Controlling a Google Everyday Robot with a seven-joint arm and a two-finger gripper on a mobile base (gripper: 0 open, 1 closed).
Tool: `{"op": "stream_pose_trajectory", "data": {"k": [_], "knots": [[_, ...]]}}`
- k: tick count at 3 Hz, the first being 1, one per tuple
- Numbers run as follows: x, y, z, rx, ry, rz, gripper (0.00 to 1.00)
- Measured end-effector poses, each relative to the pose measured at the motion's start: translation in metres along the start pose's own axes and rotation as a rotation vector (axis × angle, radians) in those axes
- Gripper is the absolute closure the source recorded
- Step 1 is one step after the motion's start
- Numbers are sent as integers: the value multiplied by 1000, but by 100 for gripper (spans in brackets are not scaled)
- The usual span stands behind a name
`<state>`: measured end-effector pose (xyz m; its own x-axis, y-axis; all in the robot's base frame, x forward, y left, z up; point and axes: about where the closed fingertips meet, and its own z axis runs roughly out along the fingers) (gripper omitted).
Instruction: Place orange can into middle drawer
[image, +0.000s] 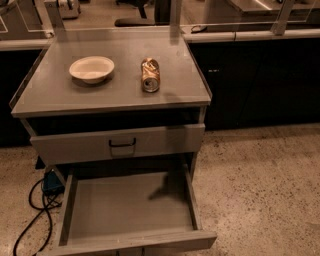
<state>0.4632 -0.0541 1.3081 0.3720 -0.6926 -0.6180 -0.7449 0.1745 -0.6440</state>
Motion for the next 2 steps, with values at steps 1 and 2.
{"op": "stream_pose_trajectory", "data": {"k": [1, 2], "knots": [[27, 3, 13, -39, 42, 7, 0], [93, -5, 24, -57, 111, 43, 0]]}}
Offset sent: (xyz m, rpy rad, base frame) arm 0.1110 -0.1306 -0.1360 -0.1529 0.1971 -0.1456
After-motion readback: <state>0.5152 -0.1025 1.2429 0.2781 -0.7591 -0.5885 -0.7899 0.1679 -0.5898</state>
